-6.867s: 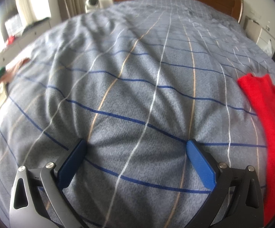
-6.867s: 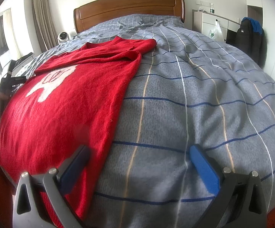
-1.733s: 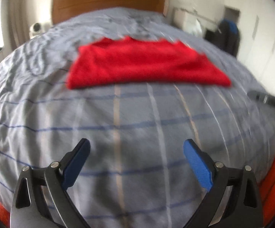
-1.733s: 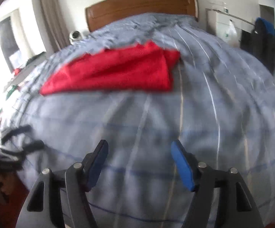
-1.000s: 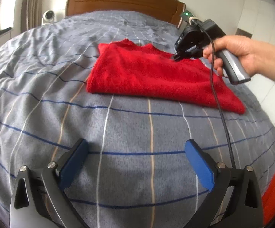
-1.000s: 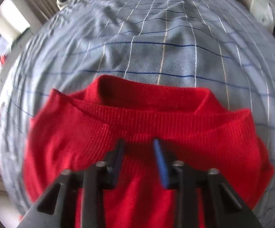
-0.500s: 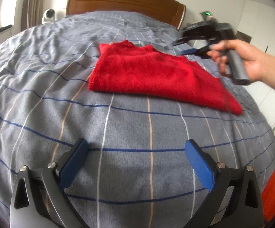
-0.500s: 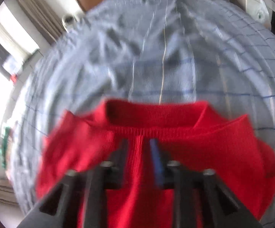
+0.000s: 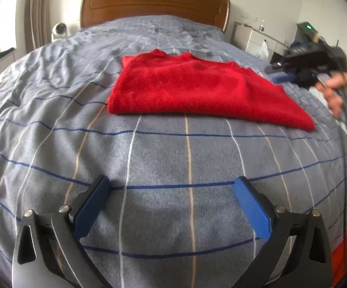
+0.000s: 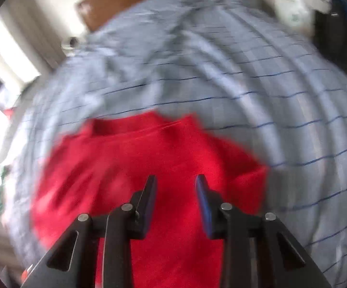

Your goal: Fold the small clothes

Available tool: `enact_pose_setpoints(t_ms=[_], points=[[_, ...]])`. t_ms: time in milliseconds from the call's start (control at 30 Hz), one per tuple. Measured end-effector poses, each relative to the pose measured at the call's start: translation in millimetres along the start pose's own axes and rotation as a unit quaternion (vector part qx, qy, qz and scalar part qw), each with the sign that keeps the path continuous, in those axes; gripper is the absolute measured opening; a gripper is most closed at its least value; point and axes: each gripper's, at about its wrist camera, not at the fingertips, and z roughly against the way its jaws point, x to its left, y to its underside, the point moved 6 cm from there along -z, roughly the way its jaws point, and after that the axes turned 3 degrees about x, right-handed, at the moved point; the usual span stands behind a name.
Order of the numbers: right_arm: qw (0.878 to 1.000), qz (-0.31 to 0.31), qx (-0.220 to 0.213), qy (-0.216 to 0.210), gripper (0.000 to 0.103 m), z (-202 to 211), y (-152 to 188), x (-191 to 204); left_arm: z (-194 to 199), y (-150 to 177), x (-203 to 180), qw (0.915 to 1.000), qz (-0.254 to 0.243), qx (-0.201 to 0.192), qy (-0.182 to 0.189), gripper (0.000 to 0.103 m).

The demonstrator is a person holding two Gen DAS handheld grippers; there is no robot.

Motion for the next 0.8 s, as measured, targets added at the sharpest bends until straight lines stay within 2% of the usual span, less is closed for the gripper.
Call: enact_pose_setpoints(t_ms=[67,100,167,200,267,400,467,533,600,667,800], points=[[0.999,-0.006,0.025,-0.022,0.047,-4.1,24.2,0.4,-0.7,0.8,-0.7,1.0000,-0.006,-0.002,-0.005,0.102],[0.999,-0.007,0.044,-0.002,0.047,-11.1,40.0,-10.0,-0.4,1.7,-1.0,0.9999,-0.011,-0.003,-0.008,0.102],[0.998,-0.014,0.044,0.050,0.043,-9.0,57.2,-34.3,0.8,3.3,-1.7,0.9998,-0.015,-0.004,-0.010,0.102],[0.998,-0.023,0.023,0.057,0.040,2.1,61.9,-44.2,1.9,4.4,-1.7,0.9998,-0.015,-0.005,-0.010,0.102],[0.996,-0.019,-0.016,0.083,0.042,29.7,72.2,-50.6,4.7,6.2,-1.6,0.9998,-0.015,-0.005,-0.012,0.102],[0.997,0.044,-0.041,0.058,0.049,69.0,122.0,-26.4,6.5,8.0,-2.7,0.9998,-0.013,-0.004,-0.013,0.102],[0.995,0.068,-0.054,0.058,0.052,75.3,152.4,-19.9,5.9,9.0,-3.2,0.9998,-0.011,-0.004,-0.016,0.102],[0.992,0.080,-0.061,0.077,0.057,71.9,183.2,-29.1,4.5,11.1,-5.0,0.9995,-0.016,-0.005,-0.025,0.102],[0.991,0.073,-0.059,0.094,0.058,56.7,209.5,-46.2,3.2,13.6,-7.2,0.9991,-0.026,-0.003,-0.033,0.102],[0.987,0.067,-0.110,0.093,0.060,62.2,220.8,-47.2,2.9,15.9,-8.3,0.9986,-0.034,-0.004,-0.039,0.103],[0.982,0.048,-0.143,0.111,0.067,62.2,232.7,-44.2,2.0,16.8,-8.7,0.9983,-0.035,-0.006,-0.045,0.103]])
